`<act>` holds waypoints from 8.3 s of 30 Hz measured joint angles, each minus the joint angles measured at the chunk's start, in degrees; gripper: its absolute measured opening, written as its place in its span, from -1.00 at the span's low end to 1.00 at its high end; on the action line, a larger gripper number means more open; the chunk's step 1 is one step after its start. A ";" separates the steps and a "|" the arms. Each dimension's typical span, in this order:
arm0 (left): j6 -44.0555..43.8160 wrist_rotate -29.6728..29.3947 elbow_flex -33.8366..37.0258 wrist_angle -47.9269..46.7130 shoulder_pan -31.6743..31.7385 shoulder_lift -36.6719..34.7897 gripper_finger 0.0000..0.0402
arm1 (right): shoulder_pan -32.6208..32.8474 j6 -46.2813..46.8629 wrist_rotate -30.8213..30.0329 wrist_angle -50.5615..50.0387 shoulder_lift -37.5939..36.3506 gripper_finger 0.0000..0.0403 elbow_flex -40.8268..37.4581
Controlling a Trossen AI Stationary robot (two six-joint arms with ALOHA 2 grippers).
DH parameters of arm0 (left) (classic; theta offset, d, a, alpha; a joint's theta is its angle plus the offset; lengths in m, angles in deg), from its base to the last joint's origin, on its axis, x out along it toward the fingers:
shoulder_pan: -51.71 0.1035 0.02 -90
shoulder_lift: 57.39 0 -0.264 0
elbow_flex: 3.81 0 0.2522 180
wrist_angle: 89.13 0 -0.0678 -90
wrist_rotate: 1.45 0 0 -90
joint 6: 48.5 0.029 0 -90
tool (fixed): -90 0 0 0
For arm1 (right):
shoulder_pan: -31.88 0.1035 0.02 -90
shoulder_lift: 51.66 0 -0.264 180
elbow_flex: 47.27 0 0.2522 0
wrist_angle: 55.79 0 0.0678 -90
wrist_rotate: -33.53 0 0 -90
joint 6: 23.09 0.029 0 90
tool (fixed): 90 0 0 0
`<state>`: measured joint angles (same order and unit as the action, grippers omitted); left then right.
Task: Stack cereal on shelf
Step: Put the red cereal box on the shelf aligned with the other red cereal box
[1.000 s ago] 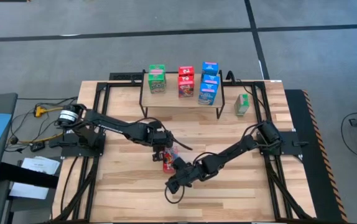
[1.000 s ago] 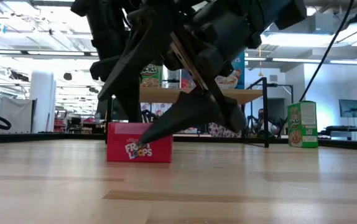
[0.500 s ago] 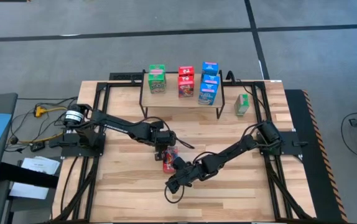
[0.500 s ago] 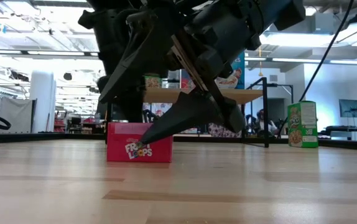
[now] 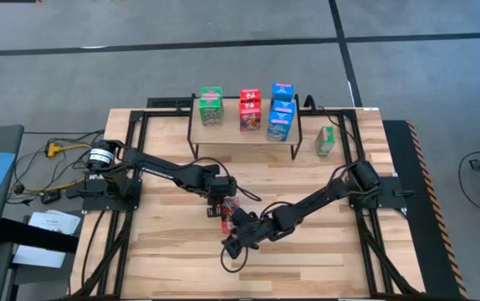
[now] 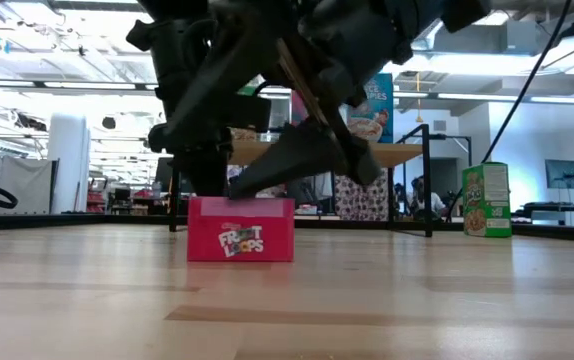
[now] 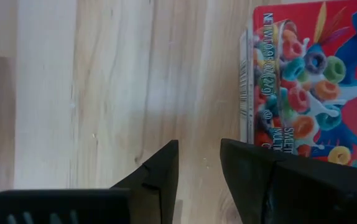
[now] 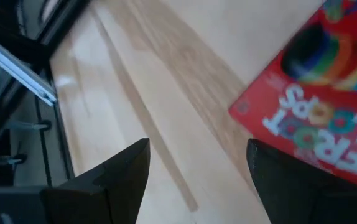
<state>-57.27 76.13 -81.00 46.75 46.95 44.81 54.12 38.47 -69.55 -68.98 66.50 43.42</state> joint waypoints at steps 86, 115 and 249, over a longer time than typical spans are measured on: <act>-0.02 3.23 0.00 -3.35 -1.14 -0.09 -0.46 | -2.66 -9.09 -8.20 -19.54 -2.42 0.44 9.77; -0.62 6.59 0.09 -10.89 -1.03 -0.17 -0.46 | -6.05 -10.87 -10.36 -22.07 -2.37 0.44 12.06; 2.08 5.94 -0.43 -5.14 -3.13 -9.20 -0.46 | -5.81 -70.59 -5.10 -22.22 -2.72 -0.61 0.67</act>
<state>-55.20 82.07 -81.43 41.61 43.83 35.60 48.31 -32.12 -74.66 -91.20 63.78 44.09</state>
